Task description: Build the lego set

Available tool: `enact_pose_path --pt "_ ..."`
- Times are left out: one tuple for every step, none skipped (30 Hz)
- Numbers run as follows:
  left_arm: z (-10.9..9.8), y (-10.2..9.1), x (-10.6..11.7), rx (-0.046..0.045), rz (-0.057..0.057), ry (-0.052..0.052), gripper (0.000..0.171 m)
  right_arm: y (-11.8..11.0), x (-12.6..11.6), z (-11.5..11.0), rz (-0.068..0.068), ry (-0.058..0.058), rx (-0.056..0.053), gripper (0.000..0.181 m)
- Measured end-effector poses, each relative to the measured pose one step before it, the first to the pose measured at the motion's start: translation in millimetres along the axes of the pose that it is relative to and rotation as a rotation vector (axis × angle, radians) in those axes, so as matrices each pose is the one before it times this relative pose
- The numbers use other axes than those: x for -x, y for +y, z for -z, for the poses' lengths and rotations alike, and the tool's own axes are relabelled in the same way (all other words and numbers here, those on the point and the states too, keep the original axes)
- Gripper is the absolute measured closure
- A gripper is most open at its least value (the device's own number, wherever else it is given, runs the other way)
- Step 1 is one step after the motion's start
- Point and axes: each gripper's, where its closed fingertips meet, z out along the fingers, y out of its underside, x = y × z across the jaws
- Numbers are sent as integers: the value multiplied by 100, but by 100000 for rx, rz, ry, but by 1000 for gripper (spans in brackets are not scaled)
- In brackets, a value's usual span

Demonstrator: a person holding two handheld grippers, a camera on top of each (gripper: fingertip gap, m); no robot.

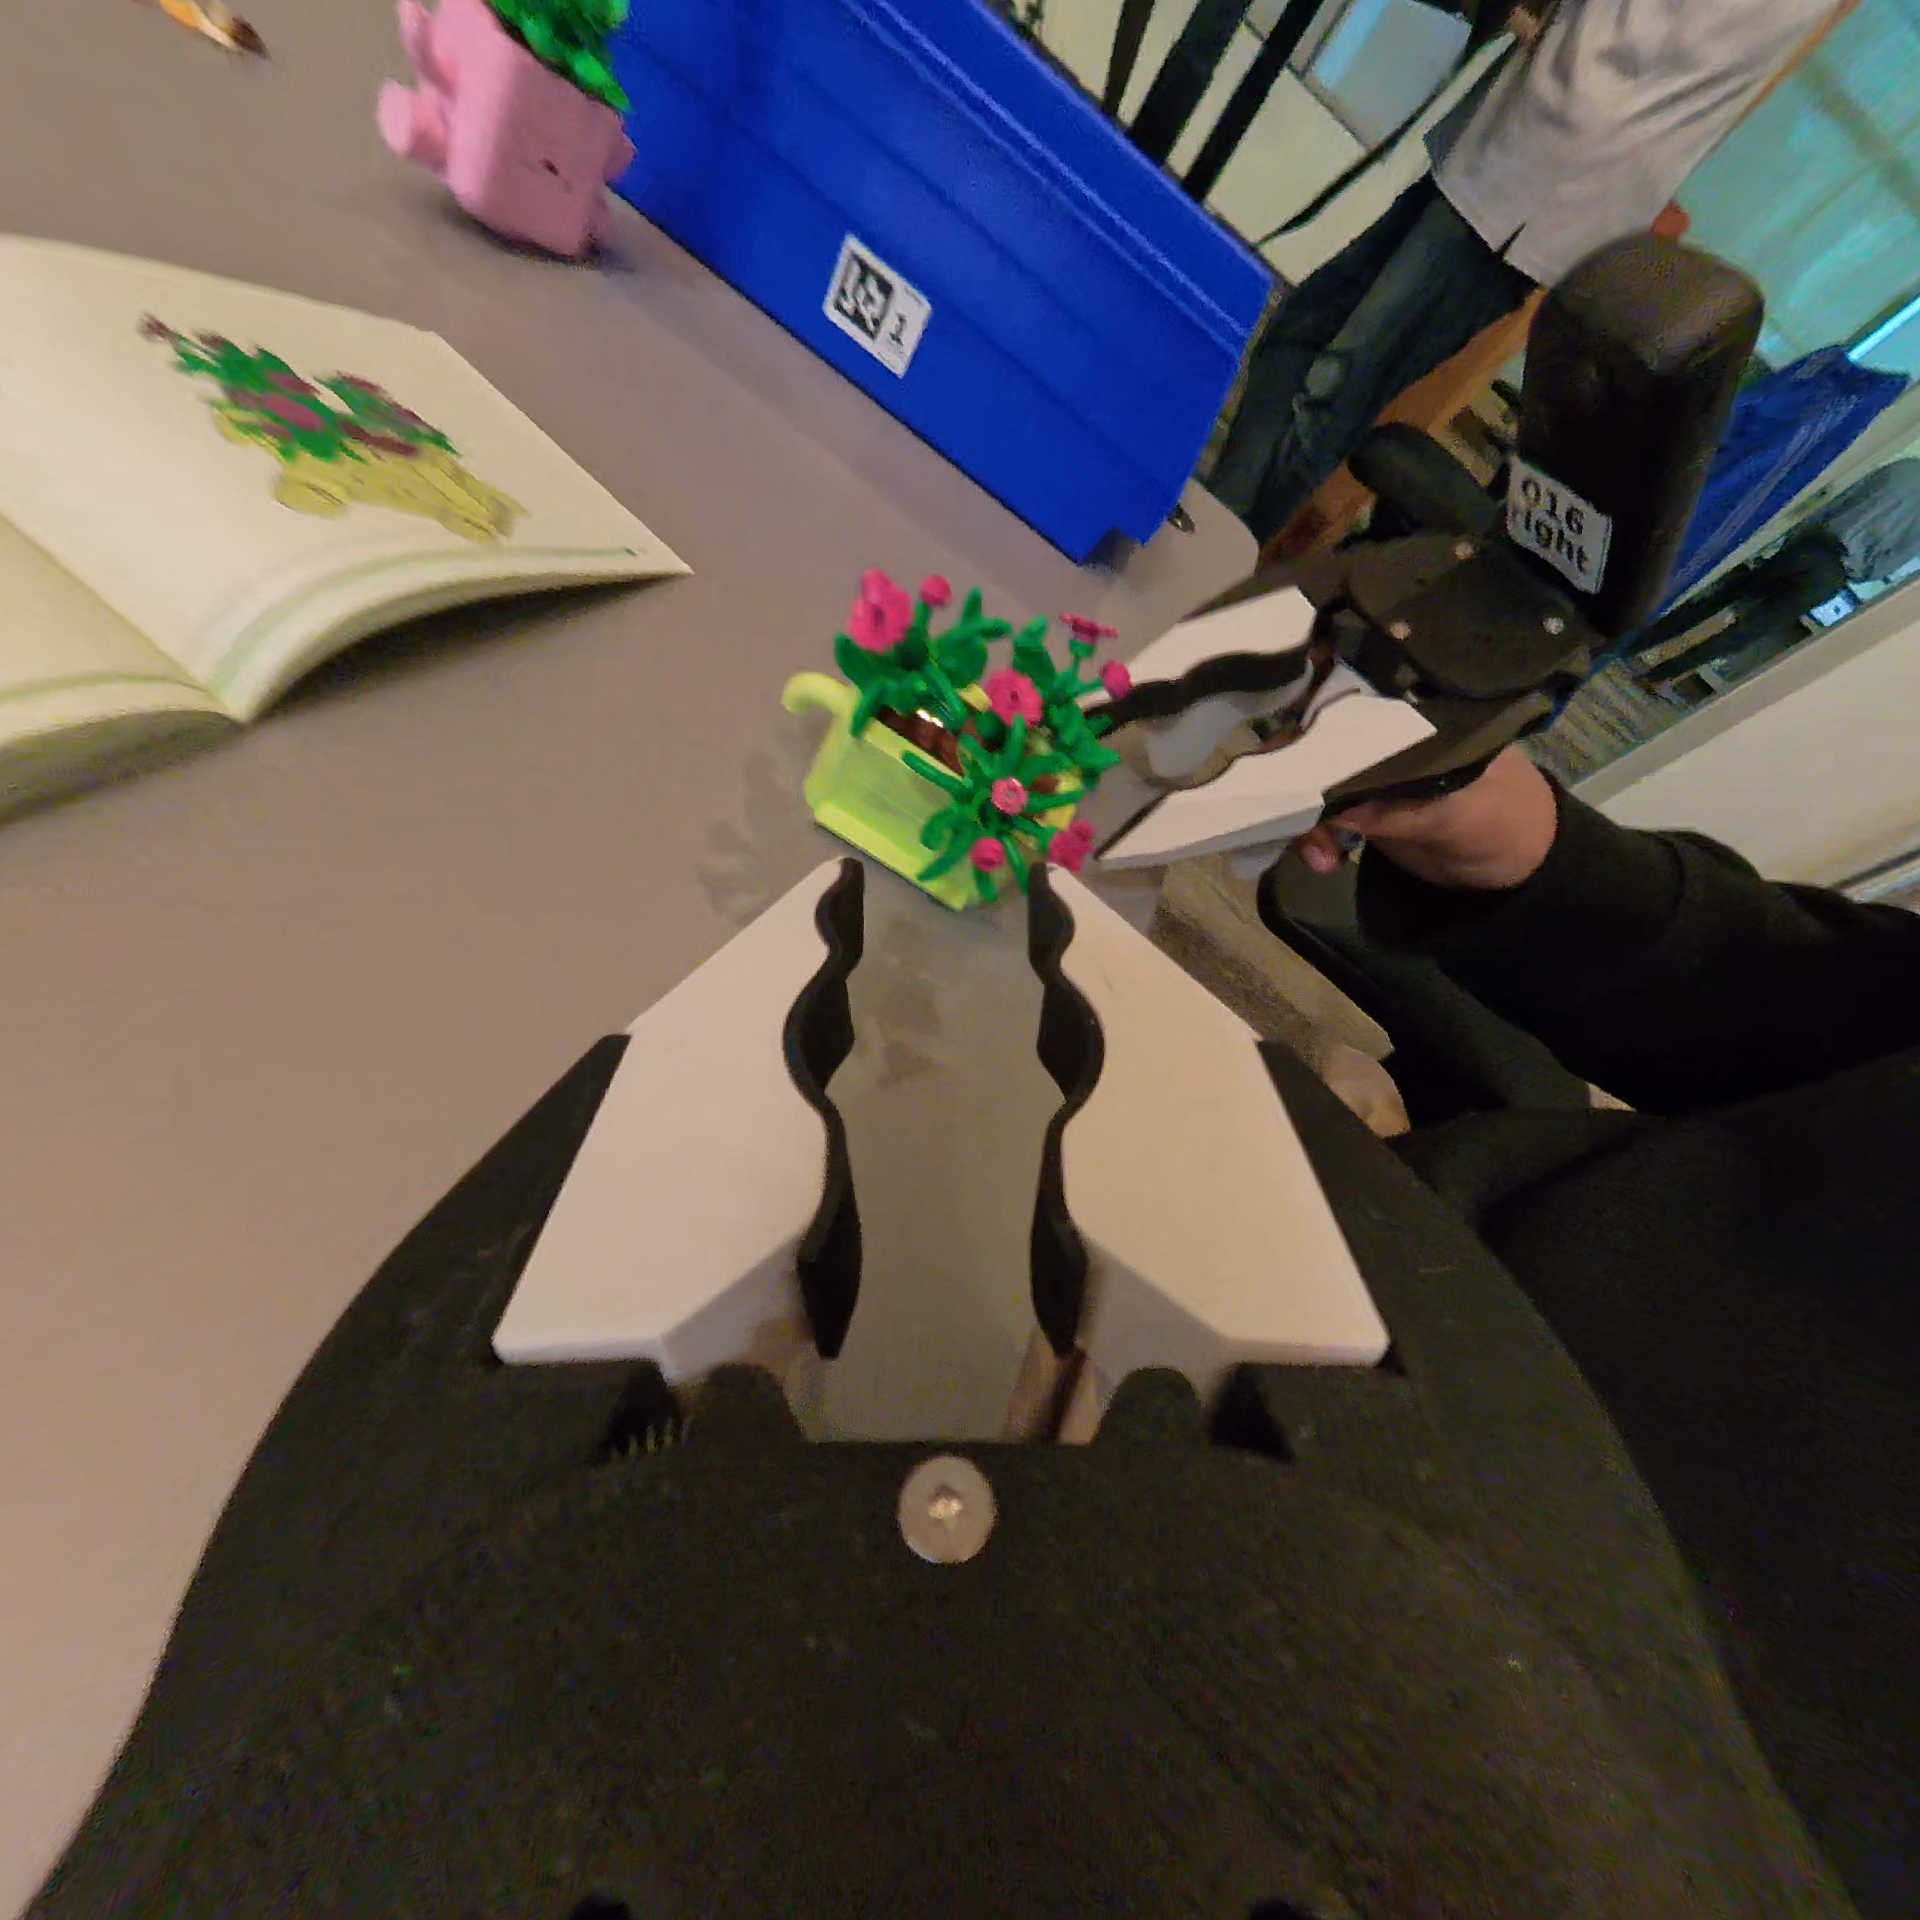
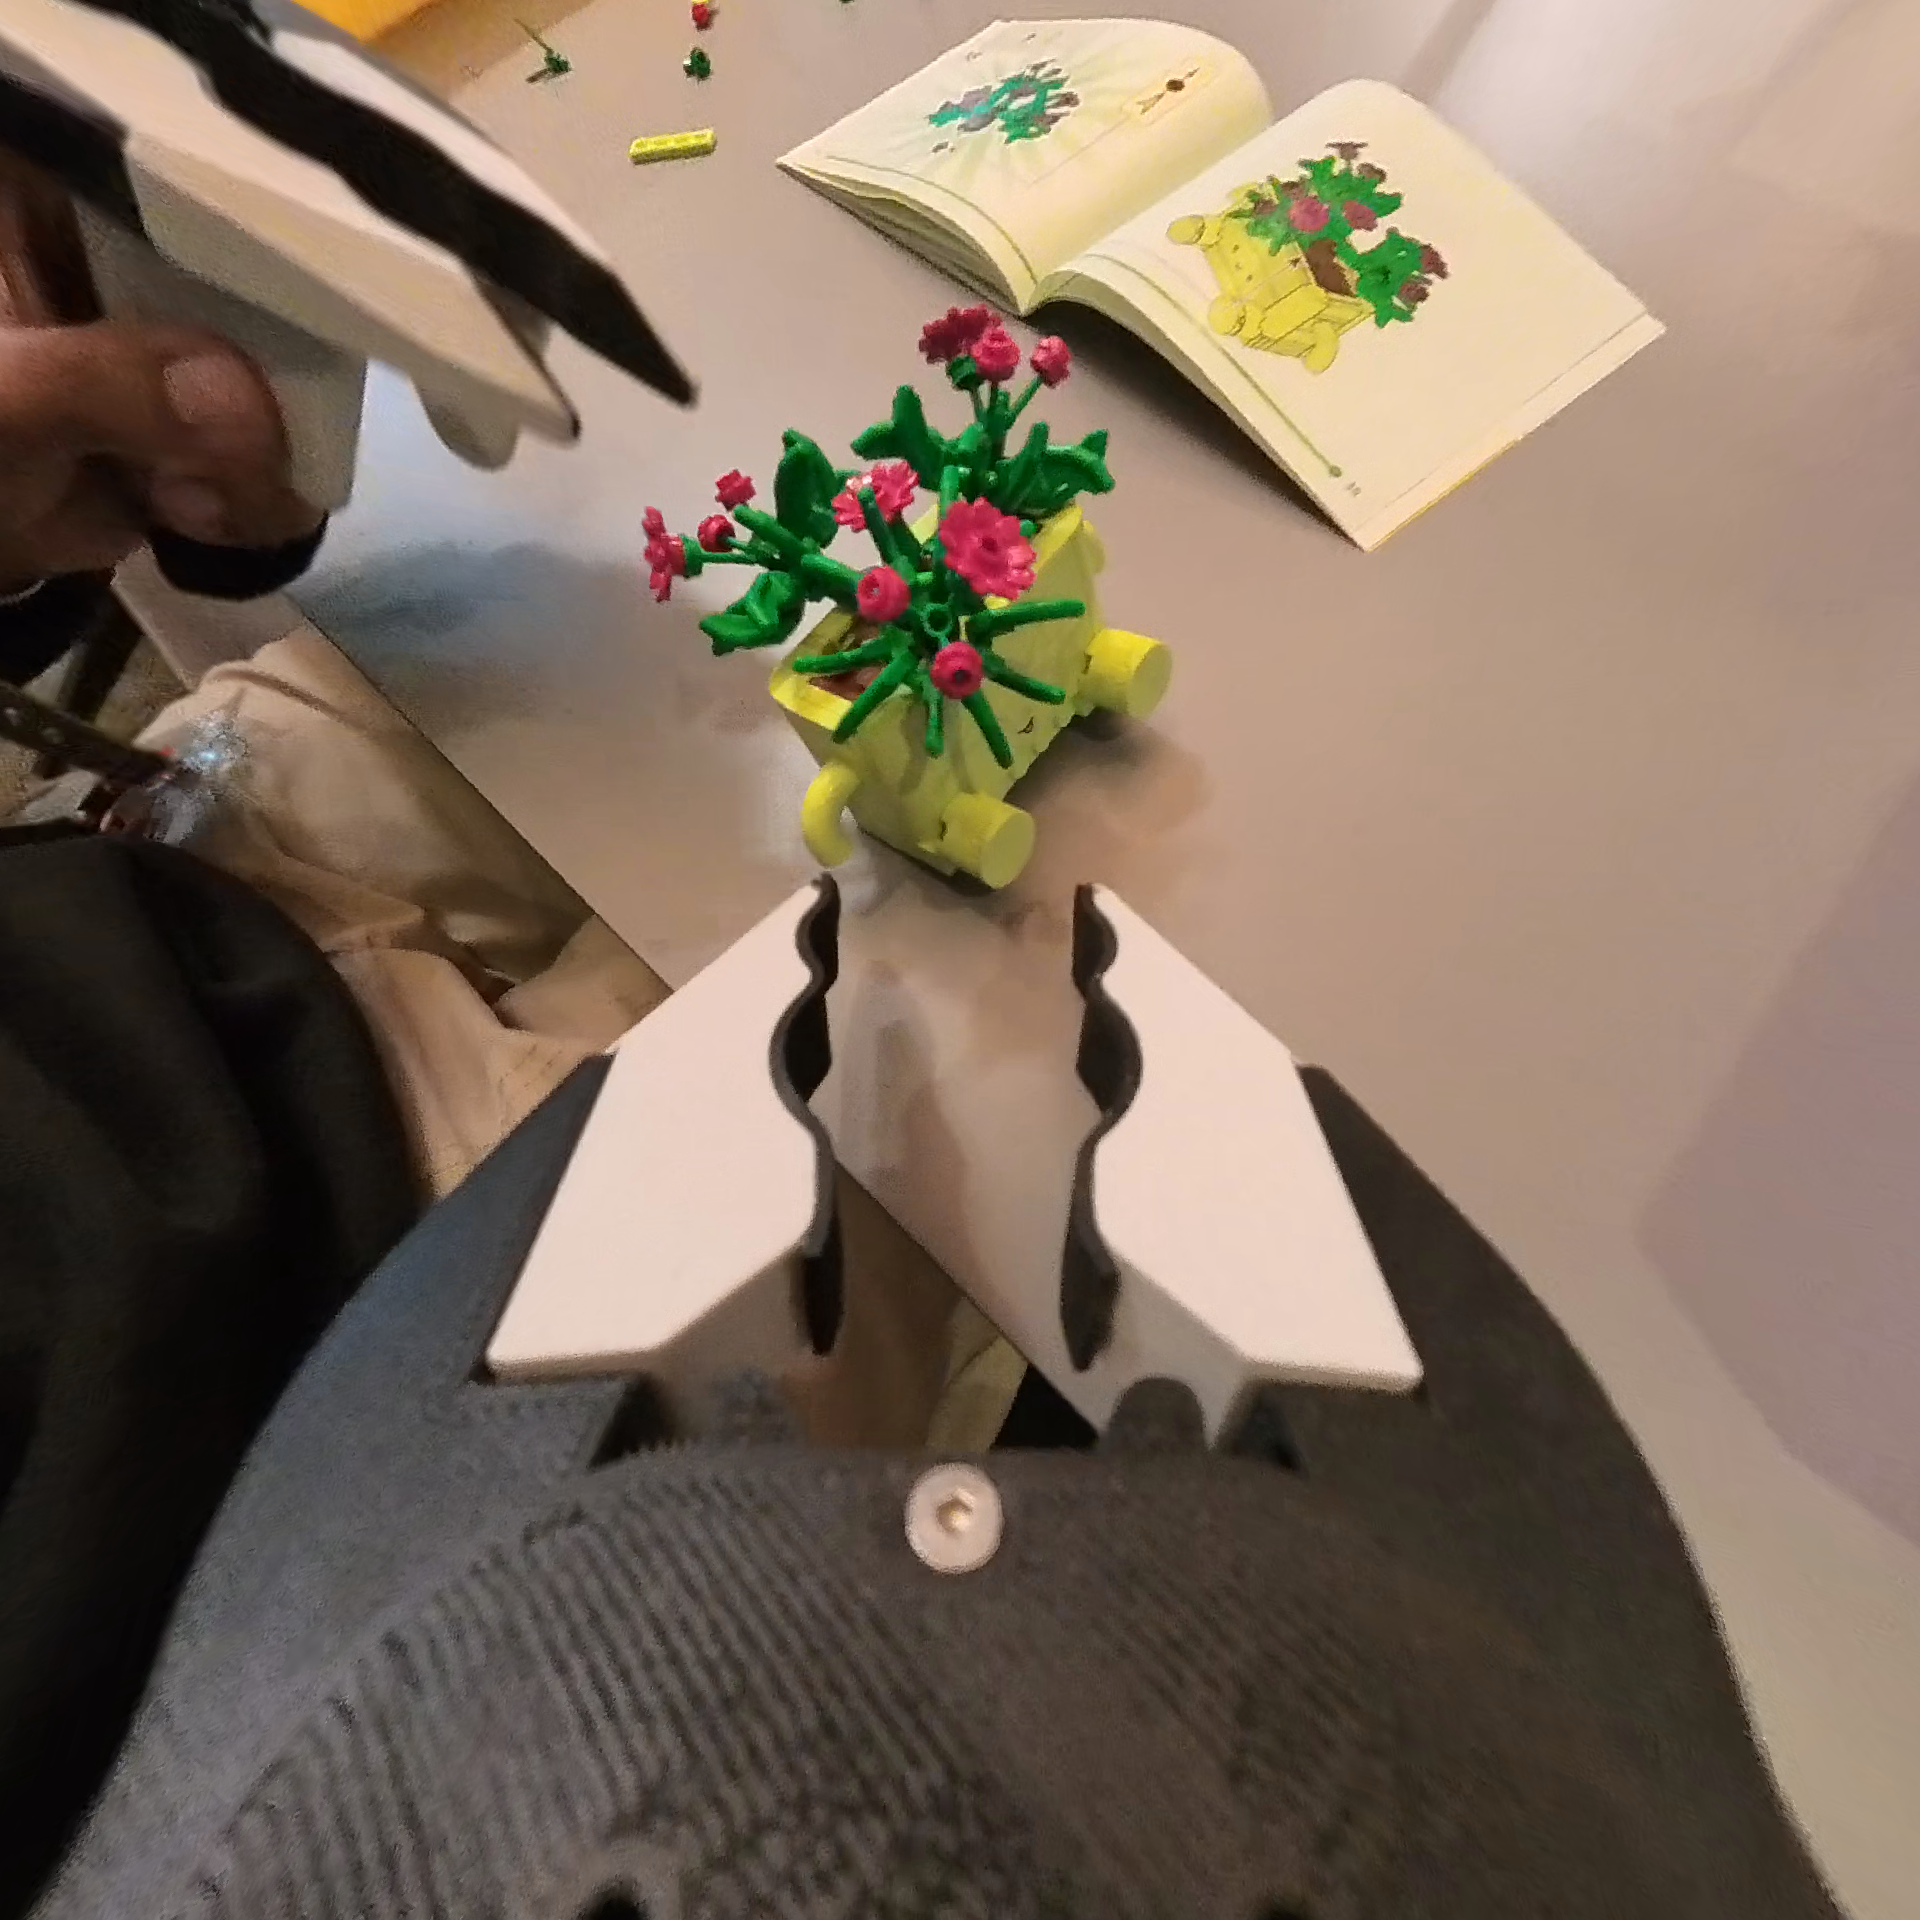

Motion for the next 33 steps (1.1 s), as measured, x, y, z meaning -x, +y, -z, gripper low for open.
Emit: enact_pose_path --pt "-404 619 -487 1496 68 414 136 -124 185 -155 1312 -1117 -261 136" --pt "-433 473 -290 1027 -70 -1019 127 -144 237 -139 1209 -1408 -339 134" --pt "-425 301 -344 223 -543 -922 122 -117 165 -159 1038 -984 -257 132" --pt "-432 269 -380 484 -561 -392 118 -88 141 -154 1000 -756 -130 131" --pt "-469 279 -223 1121 -91 -927 112 -29 104 -147 981 -486 68 129" --pt "-458 277 -163 1562 -101 -675 108 33 30 -141 909 -52 331 129" --pt "-410 177 -163 1199 -74 -69 106 54 49 -122 877 -201 308 128" --pt "-371 96 -168 722 204 564 105 14 96 -105 747 -474 21 127" --pt "-331 77 -158 573 669 991 105 -20 126 -80 625 -661 -262 127" --pt "-322 54 -149 322 1080 1192 103 -45 146 -65 602 -802 -504 126" --pt "-302 45 -141 233 1284 1438 101 -35 125 -50 649 -724 -501 126" --pt "-279 18 -141 -43 1106 1509 99 -11 106 -40 445 -745 -400 126" --pt "-224 -27 -82 -482 638 963 95 7 34 -31 -21 -423 -179 126" --pt "-138 -151 17 -1286 -125 57 93 28 12 -7 -211 -316 36 126" --pt "-47 -209 27 -1377 -236 -197 93 29 58 -16 -229 -651 -21 126" --pt "-6 -120 -128 -538 -315 886 94 18 130 -14 -334 -1070 -150 126" --pt "-15 -114 -145 -270 43 1143 94 -1 202 -58 -416 -1490 -299 127" --pt "-16 -114 -18 -252 339 503 93 -37 265 -81 -381 -1749 -432 127" --pt "2 -110 109 -190 473 -226 93 -57 250 -106 -236 -1627 -386 127" --pt "9 -96 103 -73 156 -154 93 -47 202 -144 -45 -1172 -104 127" --pt "24 -93 148 103 62 -460 93 -24 146 -185 206 -840 251 127" --pt "36 -74 150 93 21 -462 93 1 149 -206 439 -792 467 127" --pt "38 -52 144 297 132 -471 93 -17 169 -229 464 -871 541 127" --pt "31 -37 161 247 66 -532 93 -16 216 -249 397 -1106 548 127" --pt "24 -23 151 142 63 -468 93 -64 255 -251 455 -1242 389 126" --pt "-3 37 118 467 243 -327 93 -92 229 -247 587 -992 283 126" --pt "-32 90 122 685 395 -358 93 -77 185 -236 770 -694 478 126" --pt "-29 112 170 899 520 -759 94 19 95 -175 1025 -239 1114 126" --pt "-33 132 183 1017 359 -1029 95 192 -62 -55 1157 562 2151 127" --pt "2 115 201 926 5 -1398 96 323 -195 115 1200 1028 2544 129" --pt "12 140 162 889 -445 -1407 97 344 -282 282 1125 1153 1974 133" --pt "20 146 101 806 -755 -1195 98 292 -381 422 794 1220 984 136" --pt "9 119 67 521 -867 -990 98 218 -524 548 110 1507 10 139"
